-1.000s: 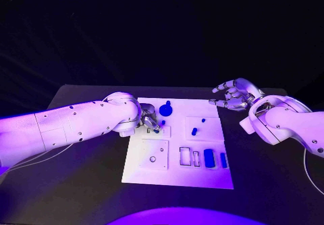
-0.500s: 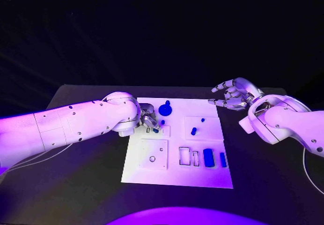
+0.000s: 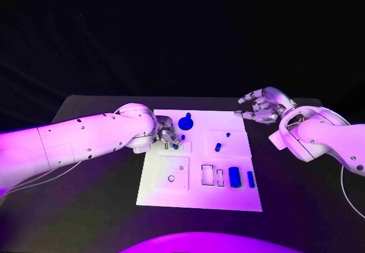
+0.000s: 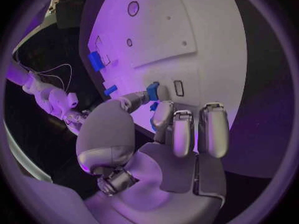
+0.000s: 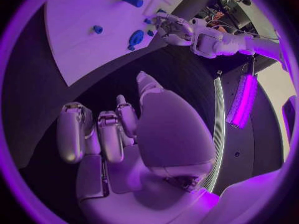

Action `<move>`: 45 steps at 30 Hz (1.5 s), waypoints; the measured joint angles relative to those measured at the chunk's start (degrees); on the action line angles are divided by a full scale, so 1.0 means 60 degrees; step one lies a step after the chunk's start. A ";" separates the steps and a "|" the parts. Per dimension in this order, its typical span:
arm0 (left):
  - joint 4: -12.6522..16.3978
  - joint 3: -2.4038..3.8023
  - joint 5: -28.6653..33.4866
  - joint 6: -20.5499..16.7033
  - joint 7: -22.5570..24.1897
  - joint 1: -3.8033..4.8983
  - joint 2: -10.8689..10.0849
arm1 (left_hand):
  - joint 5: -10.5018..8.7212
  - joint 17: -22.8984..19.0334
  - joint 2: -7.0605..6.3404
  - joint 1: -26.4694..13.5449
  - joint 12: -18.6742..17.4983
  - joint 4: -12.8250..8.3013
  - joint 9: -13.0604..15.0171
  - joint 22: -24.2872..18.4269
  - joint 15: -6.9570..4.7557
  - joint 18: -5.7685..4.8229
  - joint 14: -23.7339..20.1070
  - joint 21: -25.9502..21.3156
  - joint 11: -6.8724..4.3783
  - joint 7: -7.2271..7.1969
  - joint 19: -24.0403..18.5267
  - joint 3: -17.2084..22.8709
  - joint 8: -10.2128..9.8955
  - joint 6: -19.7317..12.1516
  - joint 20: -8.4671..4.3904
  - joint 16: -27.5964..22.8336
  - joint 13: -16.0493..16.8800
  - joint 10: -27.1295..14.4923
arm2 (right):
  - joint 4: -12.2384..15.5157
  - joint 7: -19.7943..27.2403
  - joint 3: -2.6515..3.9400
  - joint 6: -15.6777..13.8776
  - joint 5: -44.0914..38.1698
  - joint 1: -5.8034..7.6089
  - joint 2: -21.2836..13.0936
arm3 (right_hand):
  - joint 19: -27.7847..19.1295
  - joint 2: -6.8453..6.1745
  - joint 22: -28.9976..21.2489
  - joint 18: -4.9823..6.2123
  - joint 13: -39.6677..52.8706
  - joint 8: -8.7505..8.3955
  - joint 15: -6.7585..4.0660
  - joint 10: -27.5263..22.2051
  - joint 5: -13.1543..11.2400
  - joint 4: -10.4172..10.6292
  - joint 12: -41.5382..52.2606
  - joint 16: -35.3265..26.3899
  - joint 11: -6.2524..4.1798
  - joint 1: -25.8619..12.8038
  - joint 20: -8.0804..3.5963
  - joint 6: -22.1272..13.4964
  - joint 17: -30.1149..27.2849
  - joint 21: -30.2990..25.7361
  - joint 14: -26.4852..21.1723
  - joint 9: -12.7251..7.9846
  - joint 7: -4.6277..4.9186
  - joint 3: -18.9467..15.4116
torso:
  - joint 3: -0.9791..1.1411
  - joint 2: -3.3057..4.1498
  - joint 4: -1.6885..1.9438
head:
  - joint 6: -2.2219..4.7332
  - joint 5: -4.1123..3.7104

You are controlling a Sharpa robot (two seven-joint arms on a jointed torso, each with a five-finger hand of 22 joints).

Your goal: Assemble the parts on the task board

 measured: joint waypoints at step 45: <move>0.0113 0.0018 -0.0017 0.0052 0.0015 -0.0054 -0.0143 | -0.0116 -0.0001 -0.0124 -0.0123 0.0035 0.1023 0.0048 -0.0002 -0.0034 0.0000 0.0035 0.0000 -0.0032 -0.0033 0.0035 -0.2034 -0.0056 0.0170 -0.0034 0.0000 0.0147 0.0032 | 0.0006 0.0000 0.0000 -0.0016 -0.0010 -0.0001 -0.0039 | 0.0001 -0.0026 -0.0005 0.0000 0.0000 0.0001 0.0000 0.0000 -0.0001 0.0000 0.0000 0.0000 0.0000 -0.0252 0.0001 0.0036 0.0004 0.0000 0.0000 -0.0010 0.0034 0.0000 | -0.0012 -0.0005 0.0012 | -0.0028 -0.0008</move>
